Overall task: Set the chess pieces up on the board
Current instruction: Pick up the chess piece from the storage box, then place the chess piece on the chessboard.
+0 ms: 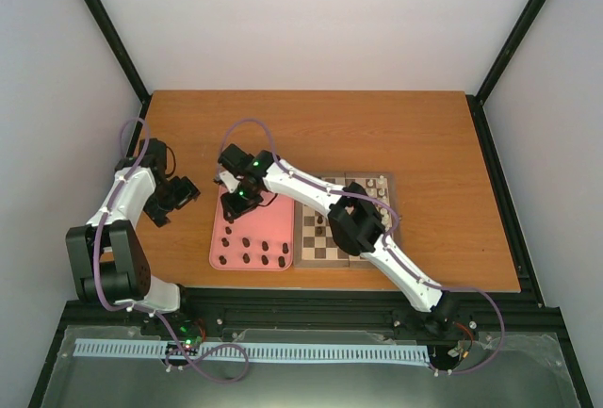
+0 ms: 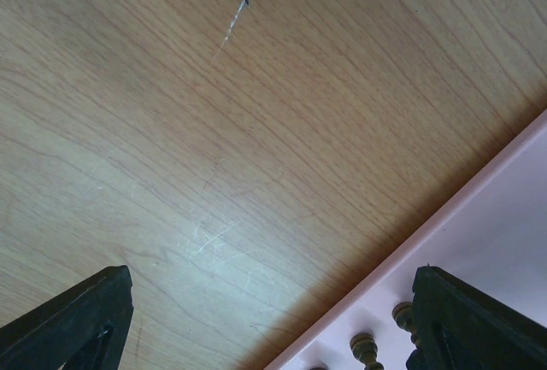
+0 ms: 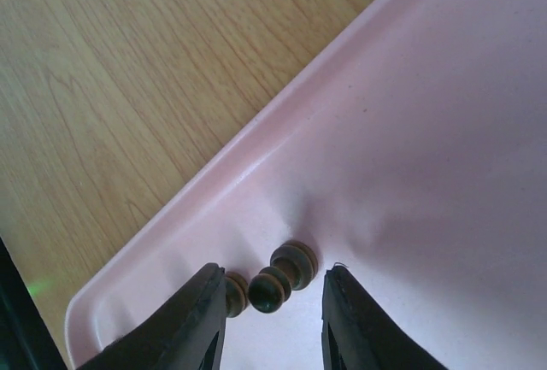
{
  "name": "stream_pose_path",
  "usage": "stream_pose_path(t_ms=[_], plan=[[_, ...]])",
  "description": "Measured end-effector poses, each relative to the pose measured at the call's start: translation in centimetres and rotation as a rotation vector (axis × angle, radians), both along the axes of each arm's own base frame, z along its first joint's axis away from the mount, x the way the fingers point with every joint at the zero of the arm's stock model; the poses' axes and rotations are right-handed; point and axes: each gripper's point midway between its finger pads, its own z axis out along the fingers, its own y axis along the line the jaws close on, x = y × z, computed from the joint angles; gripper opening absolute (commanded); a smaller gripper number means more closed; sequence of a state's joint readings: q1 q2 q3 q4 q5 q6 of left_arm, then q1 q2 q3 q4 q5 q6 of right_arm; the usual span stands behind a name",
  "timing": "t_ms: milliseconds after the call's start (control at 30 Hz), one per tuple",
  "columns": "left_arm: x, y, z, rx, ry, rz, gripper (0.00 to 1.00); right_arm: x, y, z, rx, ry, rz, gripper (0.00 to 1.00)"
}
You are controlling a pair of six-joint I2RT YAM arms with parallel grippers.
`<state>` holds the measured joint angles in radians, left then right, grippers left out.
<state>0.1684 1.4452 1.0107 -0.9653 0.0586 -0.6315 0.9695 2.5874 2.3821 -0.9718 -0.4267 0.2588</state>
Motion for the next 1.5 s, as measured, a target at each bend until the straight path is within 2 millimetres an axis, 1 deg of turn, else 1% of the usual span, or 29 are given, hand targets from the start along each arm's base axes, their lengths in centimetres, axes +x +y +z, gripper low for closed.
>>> stream_pose_path(t_ms=[233, 400, 433, 700, 900, 1000, 1100, 1167, 1333, 1367, 1400, 1433, 1500], plan=[[-0.1, -0.1, -0.1, -0.007, 0.003, -0.001, 1.00, -0.1, 0.1, 0.1, 0.004, 0.005, 0.004, 0.29], [-0.2, -0.3, -0.3, -0.014, 0.006, -0.003, 1.00, -0.2, 0.1, -0.4, -0.003, 0.014, 0.005, 0.28], [-0.2, -0.3, -0.3, -0.015, 0.006, -0.003, 1.00, -0.2, 0.0, -0.6, -0.006, 0.017, 0.005, 0.27], [-0.2, -0.3, -0.3, -0.017, 0.006, -0.003, 1.00, -0.4, -0.1, -0.7, -0.014, 0.021, 0.014, 0.04], [-0.2, -0.3, -0.3, -0.017, 0.006, -0.003, 1.00, 0.1, -0.3, -0.6, -0.025, -0.011, 0.007, 0.03], [-0.2, -0.3, -0.3, -0.018, 0.005, -0.004, 1.00, 0.6, -1.1, -0.5, -0.056, -0.049, -0.012, 0.03], [-0.2, -0.3, -0.2, -0.018, 0.005, -0.004, 1.00, 0.9, -3.3, 0.3, -0.104, -0.080, -0.051, 0.03], [-0.2, -0.3, -0.2, -0.019, 0.005, -0.004, 1.00, 0.8, -5.8, 1.7, -0.132, -0.097, -0.093, 0.03], [-0.2, -0.5, -0.2, -0.025, 0.004, -0.006, 1.00, 1.8, -13.3, 7.0, -0.154, -0.169, -0.245, 0.03], [-0.2, -0.5, -0.2, -0.026, 0.003, -0.007, 1.00, 2.0, -15.1, 8.0, -0.160, -0.185, -0.280, 0.03], [-0.2, -0.5, -0.2, -0.028, 0.003, -0.007, 1.00, 2.1, -17.5, 9.2, -0.172, -0.207, -0.327, 0.03], [-0.2, -0.6, -0.2, -0.030, 0.002, -0.008, 1.00, 2.0, -17.7, 9.4, -0.173, -0.209, -0.331, 0.03], [-0.1, -0.6, -0.2, -0.033, 0.001, -0.008, 1.00, 1.3, -19.5, 9.9, -0.186, -0.223, -0.357, 0.03]])
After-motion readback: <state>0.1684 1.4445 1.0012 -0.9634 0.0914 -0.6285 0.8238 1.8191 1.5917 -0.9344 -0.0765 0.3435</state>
